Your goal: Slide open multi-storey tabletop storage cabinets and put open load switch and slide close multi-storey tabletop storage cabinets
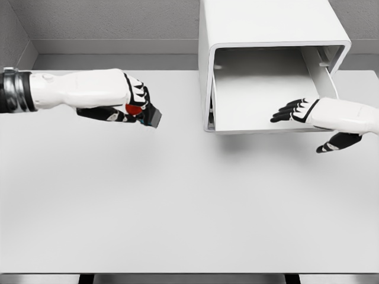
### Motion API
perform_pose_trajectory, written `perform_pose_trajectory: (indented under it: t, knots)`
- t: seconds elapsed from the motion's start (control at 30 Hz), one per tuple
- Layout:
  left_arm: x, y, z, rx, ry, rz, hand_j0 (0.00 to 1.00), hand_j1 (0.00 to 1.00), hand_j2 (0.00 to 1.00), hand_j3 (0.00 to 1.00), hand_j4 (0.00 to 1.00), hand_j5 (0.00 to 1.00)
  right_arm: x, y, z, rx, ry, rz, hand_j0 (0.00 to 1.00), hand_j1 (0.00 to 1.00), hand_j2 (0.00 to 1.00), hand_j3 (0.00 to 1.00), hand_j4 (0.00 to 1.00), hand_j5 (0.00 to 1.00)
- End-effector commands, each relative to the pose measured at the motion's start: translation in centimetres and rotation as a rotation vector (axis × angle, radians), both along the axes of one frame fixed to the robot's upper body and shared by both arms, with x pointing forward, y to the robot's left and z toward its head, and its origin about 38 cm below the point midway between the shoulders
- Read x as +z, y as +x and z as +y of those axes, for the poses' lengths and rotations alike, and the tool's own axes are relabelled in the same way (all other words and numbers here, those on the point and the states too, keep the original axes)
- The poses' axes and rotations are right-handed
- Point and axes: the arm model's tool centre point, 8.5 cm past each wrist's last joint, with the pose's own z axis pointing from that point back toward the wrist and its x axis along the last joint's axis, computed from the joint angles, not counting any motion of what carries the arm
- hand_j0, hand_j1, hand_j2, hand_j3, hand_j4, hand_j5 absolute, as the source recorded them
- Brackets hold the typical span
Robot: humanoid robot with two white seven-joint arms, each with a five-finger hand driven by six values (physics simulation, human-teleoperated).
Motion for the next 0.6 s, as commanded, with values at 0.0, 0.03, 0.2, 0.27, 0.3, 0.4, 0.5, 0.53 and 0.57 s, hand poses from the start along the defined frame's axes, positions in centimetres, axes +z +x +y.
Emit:
perform_pose_trajectory:
  t: [0.0, 0.03, 0.2, 0.27, 0.3, 0.4, 0.5, 0.53, 0.57]
  knots:
    - [0.2, 0.0, -0.3, -0.005, -0.012, 0.002, 0.45, 0.45, 0.45, 0.45, 0.45, 0.45, 0.3, -0.1, -0.2, -0.005, 0.0, -0.002, 1.0, 1.0, 1.0, 1.0, 1.0, 1.0]
    - [0.4, 0.1, -0.4, -0.008, -0.015, -0.003, 0.45, 0.45, 0.45, 0.45, 0.45, 0.45, 0.4, -0.1, -0.2, -0.005, 0.0, -0.005, 1.0, 1.0, 1.0, 1.0, 1.0, 1.0]
    - [1.3, 0.2, -0.6, -0.013, -0.019, -0.022, 0.45, 0.45, 0.45, 0.45, 0.45, 0.45, 0.4, -0.4, -0.4, -0.006, -0.007, -0.002, 1.0, 1.0, 1.0, 1.0, 1.0, 1.0]
    - [1.7, 0.2, -1.4, -0.031, -0.029, -0.032, 0.45, 0.45, 0.45, 0.45, 0.45, 0.45, 0.2, -0.4, -0.4, -0.006, -0.008, 0.002, 1.0, 1.0, 1.0, 1.0, 1.0, 1.0]
    - [1.8, 0.3, -1.6, -0.035, -0.031, -0.035, 0.45, 0.45, 0.45, 0.45, 0.45, 0.45, 0.3, -0.4, -0.4, -0.006, -0.007, 0.001, 1.0, 1.0, 1.0, 1.0, 1.0, 1.0]
    - [2.3, 0.3, -2.2, -0.049, -0.038, -0.048, 0.45, 0.45, 0.45, 0.45, 0.45, 0.45, -0.2, -0.6, -0.8, -0.013, -0.012, 0.014, 1.0, 1.0, 1.0, 1.0, 1.0, 1.0]
    - [2.5, 0.3, -2.5, -0.056, -0.041, -0.052, 0.45, 0.45, 0.45, 0.45, 0.45, 0.45, -0.2, -0.7, -0.8, -0.013, -0.013, 0.016, 1.0, 1.0, 1.0, 1.0, 1.0, 1.0]
    - [2.8, 0.4, -2.5, -0.057, -0.041, -0.059, 0.45, 0.45, 0.45, 0.45, 0.45, 0.45, -0.2, -0.7, -0.9, -0.016, -0.014, 0.016, 1.0, 1.0, 1.0, 1.0, 1.0, 1.0]
    - [3.1, 0.4, -2.7, -0.06, -0.042, -0.065, 0.45, 0.45, 0.45, 0.45, 0.45, 0.45, -0.2, -0.7, -0.8, -0.014, -0.014, 0.016, 1.0, 1.0, 1.0, 1.0, 1.0, 1.0]
